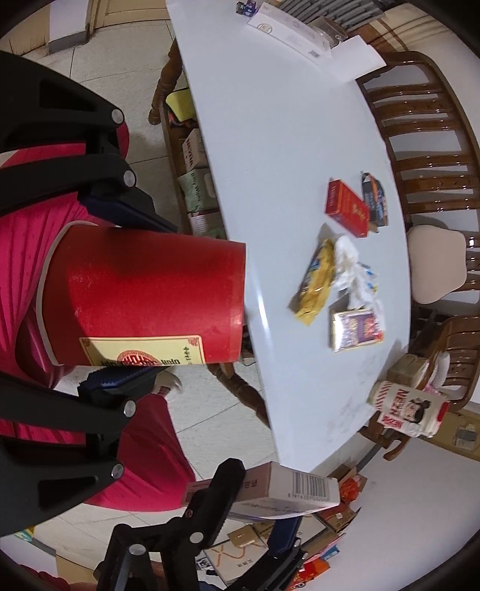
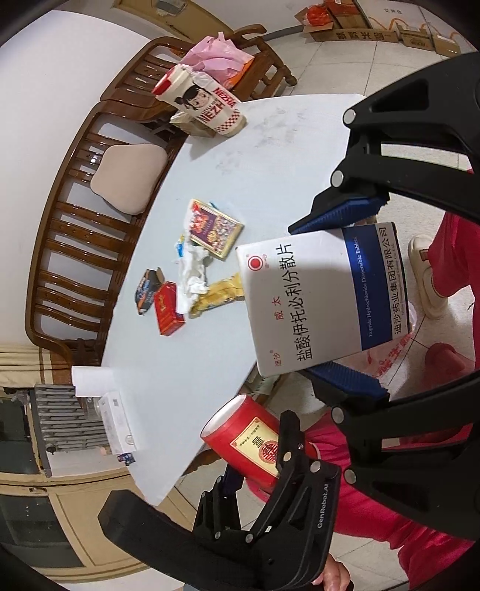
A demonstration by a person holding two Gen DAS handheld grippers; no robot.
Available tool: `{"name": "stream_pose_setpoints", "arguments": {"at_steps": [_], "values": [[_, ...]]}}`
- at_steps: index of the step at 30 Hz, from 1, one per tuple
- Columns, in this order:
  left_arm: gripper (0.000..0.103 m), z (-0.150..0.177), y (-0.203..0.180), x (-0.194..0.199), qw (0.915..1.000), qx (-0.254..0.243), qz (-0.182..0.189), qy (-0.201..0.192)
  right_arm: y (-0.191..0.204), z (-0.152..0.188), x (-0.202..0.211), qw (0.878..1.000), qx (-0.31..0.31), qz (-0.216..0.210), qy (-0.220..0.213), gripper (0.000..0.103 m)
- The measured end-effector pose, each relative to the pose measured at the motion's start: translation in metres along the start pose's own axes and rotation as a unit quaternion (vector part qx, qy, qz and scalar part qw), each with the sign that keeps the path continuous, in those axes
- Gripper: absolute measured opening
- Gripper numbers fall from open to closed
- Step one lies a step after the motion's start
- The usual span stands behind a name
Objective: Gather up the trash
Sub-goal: 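Carry the red cup and medicine box down to the white plastic bag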
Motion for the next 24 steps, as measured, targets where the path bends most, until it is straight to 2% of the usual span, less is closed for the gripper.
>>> {"name": "stream_pose_setpoints", "arguments": {"at_steps": [10,20,24], "values": [[0.061,0.021,-0.014,-0.041,0.9995,-0.018,-0.006,0.027,0.007,0.037,-0.038,0.998,-0.037,-0.022,0.038,0.065],[0.061,0.025,-0.018,-0.083,0.9981,-0.031,-0.013,0.052,0.005,0.050,-0.078,0.996,-0.054,-0.023,0.060,0.065],[0.061,0.024,-0.019,-0.103,0.9977,-0.037,-0.005,0.057,0.004,0.054,-0.100,0.995,-0.062,-0.026,0.070,0.065]]}}
Point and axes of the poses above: each gripper's, at about its wrist camera, not at the fingertips, and x roughly against the way its jaws point, y to its left, z to its underside, the point moved 3 cm from there along -x, roughly the way its jaws point, and after that the axes turned 9 degrees about y, right-handed, at the moved point
